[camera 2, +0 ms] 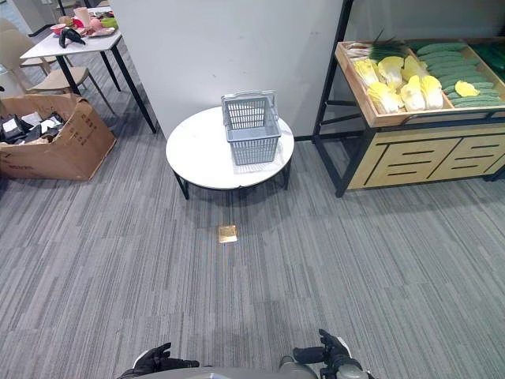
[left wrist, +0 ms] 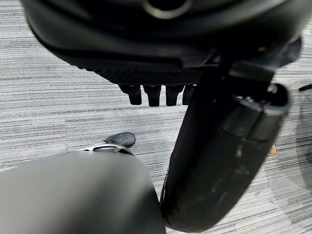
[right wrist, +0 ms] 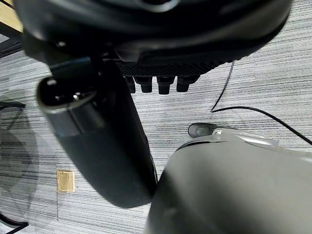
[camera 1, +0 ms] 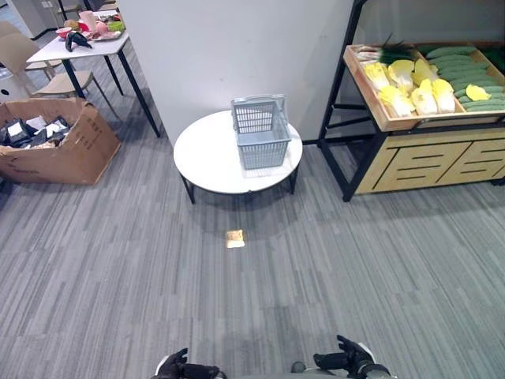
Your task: Get the vegetables into the basket
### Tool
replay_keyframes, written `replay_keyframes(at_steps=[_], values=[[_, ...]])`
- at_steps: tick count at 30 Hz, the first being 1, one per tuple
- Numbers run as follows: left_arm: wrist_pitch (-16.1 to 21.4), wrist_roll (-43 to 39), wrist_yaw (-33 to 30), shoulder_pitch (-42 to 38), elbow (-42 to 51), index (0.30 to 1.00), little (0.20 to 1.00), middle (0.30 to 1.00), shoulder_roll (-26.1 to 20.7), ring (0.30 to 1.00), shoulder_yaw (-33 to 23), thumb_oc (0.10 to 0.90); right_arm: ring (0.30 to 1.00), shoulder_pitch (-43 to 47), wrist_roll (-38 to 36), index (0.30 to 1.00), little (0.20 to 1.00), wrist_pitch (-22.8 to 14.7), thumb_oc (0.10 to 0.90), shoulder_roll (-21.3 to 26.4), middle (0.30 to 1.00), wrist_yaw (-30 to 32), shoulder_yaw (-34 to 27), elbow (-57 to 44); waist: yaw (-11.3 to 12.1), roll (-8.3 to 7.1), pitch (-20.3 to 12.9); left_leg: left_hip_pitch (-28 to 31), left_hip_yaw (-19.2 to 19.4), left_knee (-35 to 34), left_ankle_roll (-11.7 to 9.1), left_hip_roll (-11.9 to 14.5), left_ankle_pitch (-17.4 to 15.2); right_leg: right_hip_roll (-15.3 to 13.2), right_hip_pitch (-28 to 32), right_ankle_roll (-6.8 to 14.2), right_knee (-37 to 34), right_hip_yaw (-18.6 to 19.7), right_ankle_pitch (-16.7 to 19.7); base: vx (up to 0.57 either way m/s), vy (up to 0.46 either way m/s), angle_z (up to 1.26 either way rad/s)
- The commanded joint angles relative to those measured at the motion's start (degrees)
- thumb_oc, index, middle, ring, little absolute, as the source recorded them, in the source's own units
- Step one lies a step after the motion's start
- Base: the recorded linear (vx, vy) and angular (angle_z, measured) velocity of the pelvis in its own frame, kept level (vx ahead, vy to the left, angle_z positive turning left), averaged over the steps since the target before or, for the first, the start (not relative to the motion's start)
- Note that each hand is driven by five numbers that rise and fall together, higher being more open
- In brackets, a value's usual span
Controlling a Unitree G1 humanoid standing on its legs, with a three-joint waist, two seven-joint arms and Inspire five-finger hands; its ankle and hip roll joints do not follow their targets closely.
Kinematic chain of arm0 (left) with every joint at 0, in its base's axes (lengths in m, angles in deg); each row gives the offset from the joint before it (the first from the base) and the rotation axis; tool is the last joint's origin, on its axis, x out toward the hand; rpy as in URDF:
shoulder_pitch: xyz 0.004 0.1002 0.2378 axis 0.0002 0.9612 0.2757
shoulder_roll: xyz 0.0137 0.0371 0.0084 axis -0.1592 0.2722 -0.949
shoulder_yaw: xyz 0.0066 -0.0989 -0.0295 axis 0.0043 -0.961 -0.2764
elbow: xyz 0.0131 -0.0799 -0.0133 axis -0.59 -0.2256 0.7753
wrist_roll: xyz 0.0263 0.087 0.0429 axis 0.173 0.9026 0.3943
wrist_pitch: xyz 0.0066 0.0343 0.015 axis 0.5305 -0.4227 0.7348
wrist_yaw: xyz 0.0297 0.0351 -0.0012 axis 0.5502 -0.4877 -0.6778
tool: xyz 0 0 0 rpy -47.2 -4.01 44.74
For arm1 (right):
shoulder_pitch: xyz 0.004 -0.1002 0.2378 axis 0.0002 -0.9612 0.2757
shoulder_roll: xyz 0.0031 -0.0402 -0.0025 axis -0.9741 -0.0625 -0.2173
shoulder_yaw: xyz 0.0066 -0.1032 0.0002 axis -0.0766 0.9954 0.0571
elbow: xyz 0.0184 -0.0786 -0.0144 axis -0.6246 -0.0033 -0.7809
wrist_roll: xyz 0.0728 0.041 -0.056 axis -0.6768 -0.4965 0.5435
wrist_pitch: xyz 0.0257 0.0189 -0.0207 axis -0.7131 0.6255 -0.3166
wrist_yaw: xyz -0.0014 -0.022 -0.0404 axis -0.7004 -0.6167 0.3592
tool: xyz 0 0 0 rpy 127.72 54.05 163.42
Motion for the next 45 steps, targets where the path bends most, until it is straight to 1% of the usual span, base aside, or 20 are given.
replay_keyframes(at_steps=[1, 12, 13, 17, 20, 23, 32, 34, 42, 43, 44, 45], values=[[0.6, 0.3, 0.3, -2.1, -2.1, 1.000, 1.000, 1.000, 2.5, 1.000, -0.5, 0.900, 1.000, -0.3, 0.9, 1.000, 1.000, 0.7, 0.900, -0.3, 1.000, -0.4, 4.3, 2.9, -1.3, -2.25, 2.0, 1.7, -1.0, -2.6, -5.9, 1.6, 1.0, -4.7, 3.7, 6.0, -6.3, -2.8, 4.1, 0.00, 0.000, 0.00], [0.5, -0.3, 0.6, -2.2, -1.9, 1.000, 1.000, 1.000, 2.0, 1.000, -0.9, 0.900, 1.000, -0.3, 2.6, 1.000, 1.000, 0.6, 0.900, 0.6, 1.000, -0.1, 4.7, 2.3, -1.5, -2.34, 2.4, 2.0, -0.4, -2.6, -5.7, 1.6, 0.7, -4.7, 3.5, 6.0, -6.3, -1.9, 4.1, 0.01, 0.001, -0.02], [0.7, 0.0, 1.1, -1.9, -0.1, 1.000, 1.000, 1.000, 1.7, 1.000, -0.1, 0.900, 1.000, -0.5, 2.3, 1.000, 1.000, 0.7, 0.900, 1.1, 1.000, -0.8, 4.8, 1.9, -1.5, -2.21, 2.5, 2.1, -0.5, -2.6, -5.7, 1.7, 0.8, -4.6, 3.6, 6.0, -6.3, -1.8, 4.1, 0.01, 0.002, -0.06], [1.0, 0.8, 0.9, -1.9, 0.5, 1.000, 1.000, 1.000, 0.8, 1.000, -0.3, 0.900, 1.000, -0.3, 2.2, 1.000, 1.000, 0.5, 0.900, 1.8, 1.000, -1.4, 4.5, 1.5, -1.4, -2.12, 2.7, 2.2, -0.7, -2.6, -5.8, 1.7, 1.0, -4.6, 3.7, 5.9, -6.3, -2.0, 4.0, 0.00, 0.000, -0.01], [1.5, 1.1, 0.3, -2.3, 0.9, 1.000, 1.000, 1.000, -0.5, 1.000, -1.5, 0.900, 1.000, -0.4, 1.9, 1.000, 1.000, 0.0, 0.900, 3.0, 1.000, -1.8, 4.1, 0.4, -1.2, -2.16, 2.7, 2.3, -1.0, -2.6, -5.8, 1.6, 1.1, -4.5, 4.0, 5.9, -6.3, -2.2, 3.8, 0.00, 0.000, 0.00], [1.8, 0.9, -0.3, -3.1, 0.4, 1.000, 1.000, 1.000, -1.5, 1.000, -2.7, 0.900, 1.000, -0.3, 1.4, 1.000, 1.000, -0.7, 0.900, 3.9, 1.000, -1.8, 3.5, -1.0, -1.5, -2.28, 2.7, 2.6, -0.8, -2.6, -6.0, 1.7, 1.0, -4.4, 4.3, 5.8, -6.3, -2.1, 3.6, 0.00, 0.000, 0.00], [2.6, 0.0, -0.5, -4.0, 1.2, 1.000, 1.000, 1.000, -2.4, 1.000, -3.7, 0.900, 1.000, 0.0, 2.2, 1.000, 1.000, -1.5, 0.900, 5.1, 1.000, -2.0, 3.8, -3.1, -1.8, -2.26, 2.4, 3.5, -0.2, -2.6, -6.3, 2.2, 1.2, -3.8, 4.7, 5.6, -6.3, -1.9, 3.2, 0.01, -0.011, -0.03], [2.9, 0.0, -0.6, -4.1, 2.0, 1.000, 1.000, 1.000, -2.3, 1.000, -3.4, 0.900, 1.000, 0.2, 4.0, 1.000, 1.000, -2.0, 0.900, 5.8, 1.000, -1.2, 4.6, -4.9, -2.0, -2.22, 2.3, 3.7, -0.1, -2.6, -6.4, 2.4, 1.2, -3.6, 4.8, 5.5, -6.3, -1.7, 3.1, 0.01, -0.022, -0.09], [3.3, 0.1, -1.2, -4.5, 2.8, 1.000, 1.000, 1.000, -2.0, 1.000, -2.9, 0.900, 1.000, 1.1, 4.9, 1.000, 1.000, -2.2, 0.900, 6.7, 1.000, -0.6, 4.8, -5.5, -2.0, -1.97, 2.7, 3.3, 0.0, -2.6, -6.8, 2.8, 1.6, -3.3, 4.4, 5.5, -6.3, -1.9, 3.0, 0.00, -0.014, -0.02], [3.6, 0.4, -2.3, -4.7, 3.4, 1.000, 1.000, 1.000, -2.2, 1.000, -3.1, 0.900, 1.000, 1.1, 6.4, 1.000, 1.000, -2.7, 0.900, 7.3, 1.000, 0.8, 4.9, -6.7, -2.0, -1.89, 3.1, 2.9, -0.1, -2.6, -6.9, 2.9, 1.8, -3.2, 4.0, 5.5, -6.3, -1.9, 3.1, -0.01, -0.045, 0.00], [3.6, 0.5, -2.3, -4.7, 3.4, 1.000, 1.000, 1.000, -2.2, 1.000, -3.1, 0.900, 1.000, 1.1, 6.4, 1.000, 1.000, -2.7, 0.900, 7.3, 1.000, 0.8, 4.8, -6.7, -2.0, -1.89, 3.1, 2.9, -0.1, -2.6, -6.9, 2.9, 1.8, -3.2, 4.0, 5.5, -6.3, -1.9, 3.1, -0.03, -0.073, 0.01], [4.2, 1.2, -4.4, -5.1, 3.8, 1.000, 1.000, 1.000, -2.4, 1.000, -3.1, 0.900, 1.000, 1.4, 6.9, 1.000, 1.000, -3.0, 0.900, 7.8, 1.000, 2.0, 4.7, -7.7, -2.2, -1.76, 3.8, 2.4, -0.2, -2.6, -7.0, 3.2, 2.1, -3.1, 3.3, 5.3, -5.3, -2.0, 3.0, -0.06, -0.060, 0.01]])
